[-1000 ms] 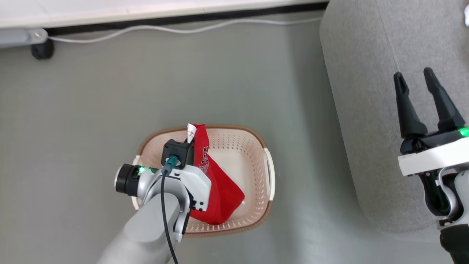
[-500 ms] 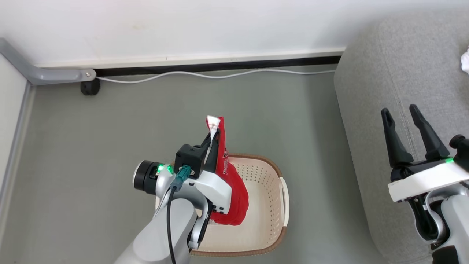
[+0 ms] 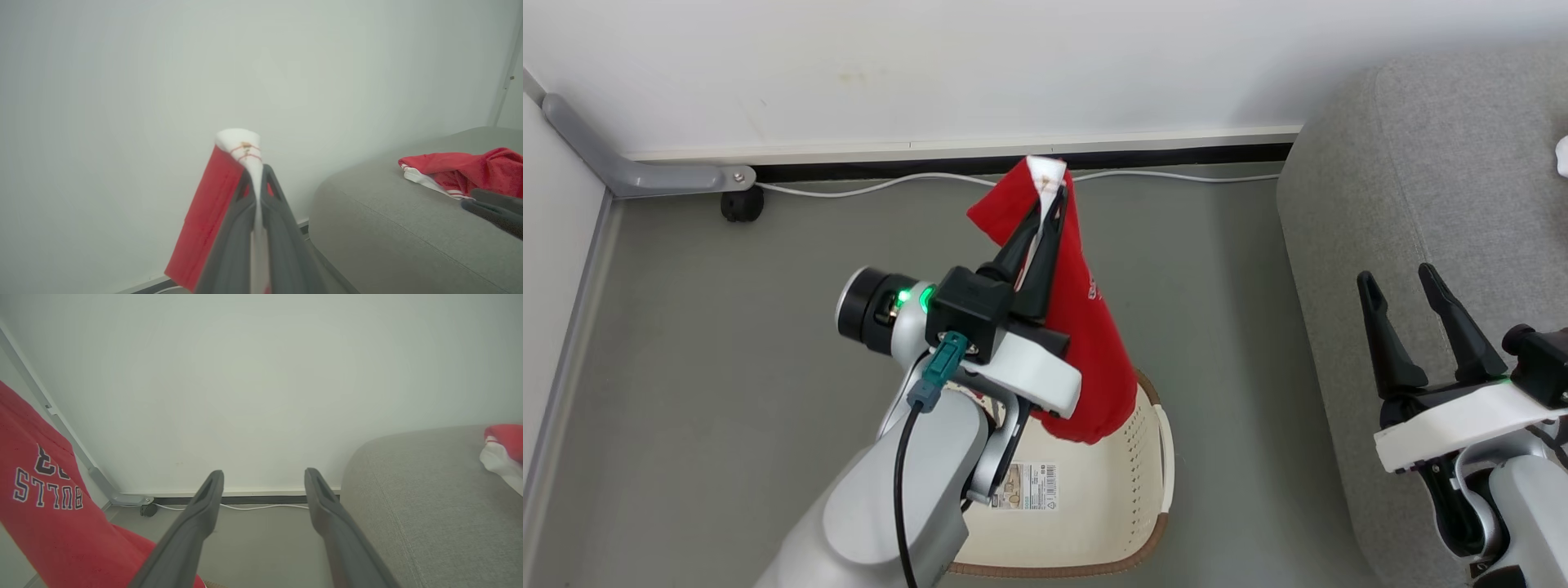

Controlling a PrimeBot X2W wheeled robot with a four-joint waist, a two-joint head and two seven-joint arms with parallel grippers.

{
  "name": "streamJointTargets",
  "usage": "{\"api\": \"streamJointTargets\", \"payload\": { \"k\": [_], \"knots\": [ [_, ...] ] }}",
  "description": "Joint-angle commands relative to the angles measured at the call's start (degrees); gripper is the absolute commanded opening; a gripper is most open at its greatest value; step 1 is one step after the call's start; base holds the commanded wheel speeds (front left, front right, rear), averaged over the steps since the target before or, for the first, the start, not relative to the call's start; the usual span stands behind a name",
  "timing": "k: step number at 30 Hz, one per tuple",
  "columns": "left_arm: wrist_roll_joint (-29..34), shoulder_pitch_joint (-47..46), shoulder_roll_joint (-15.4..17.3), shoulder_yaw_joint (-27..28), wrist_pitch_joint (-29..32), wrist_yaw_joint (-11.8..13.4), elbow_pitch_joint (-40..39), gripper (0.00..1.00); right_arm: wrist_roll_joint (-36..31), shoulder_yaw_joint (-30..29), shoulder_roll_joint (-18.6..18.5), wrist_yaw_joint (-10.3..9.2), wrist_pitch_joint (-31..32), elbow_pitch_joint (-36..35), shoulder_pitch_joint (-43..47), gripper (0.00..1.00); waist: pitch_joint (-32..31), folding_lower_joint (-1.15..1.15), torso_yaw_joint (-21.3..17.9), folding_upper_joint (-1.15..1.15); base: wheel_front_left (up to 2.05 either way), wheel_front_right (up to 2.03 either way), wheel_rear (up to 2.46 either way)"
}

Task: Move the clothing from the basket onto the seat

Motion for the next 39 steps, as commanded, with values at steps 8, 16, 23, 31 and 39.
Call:
{"api": "streamJointTargets", "payload": {
  "k": [8, 16, 23, 31, 39],
  "knots": [
    [2.93, -8.96, 0.66, 1.8, -0.54, 0.0, -5.89, 0.0, -0.35, 1.97, -0.7, 0.17, -0.33, -0.61, 0.07, 1.0, 0.54, 0.0, -0.18, 0.0, 0.0, 0.0, 0.0],
    [3.45, -13.49, 0.78, 1.21, -0.02, -0.66, -5.63, 0.0, -0.23, 3.18, -0.62, 0.17, -0.33, -0.32, -0.05, 1.0, 1.05, 0.0, -0.56, 0.0, 0.0, 0.0, 0.0],
    [2.88, -13.82, 0.64, -0.26, -0.17, -0.56, -4.92, 0.0, -1.26, 10.73, -2.26, 0.17, -0.33, -3.62, -2.05, 1.0, 1.83, 0.0, -0.73, 0.0, 0.0, 0.0, 0.0],
    [2.13, -14.21, 0.53, -2.21, -0.38, -0.4, -4.14, 0.0, -0.15, 23.72, -4.63, 0.17, -0.33, -9.26, -7.97, 1.0, 2.52, 0.0, -0.02, 0.0, 0.0, 0.0, 0.0],
    [0.09, -15.3, 0.47, -6.02, -0.51, 0.14, -5.01, 0.0, -0.66, 33.68, -5.6, 0.17, -0.33, -6.8, -15.38, 1.0, 2.79, 0.0, 1.61, 0.0, 0.0, 0.0, 0.0]
  ]
}}
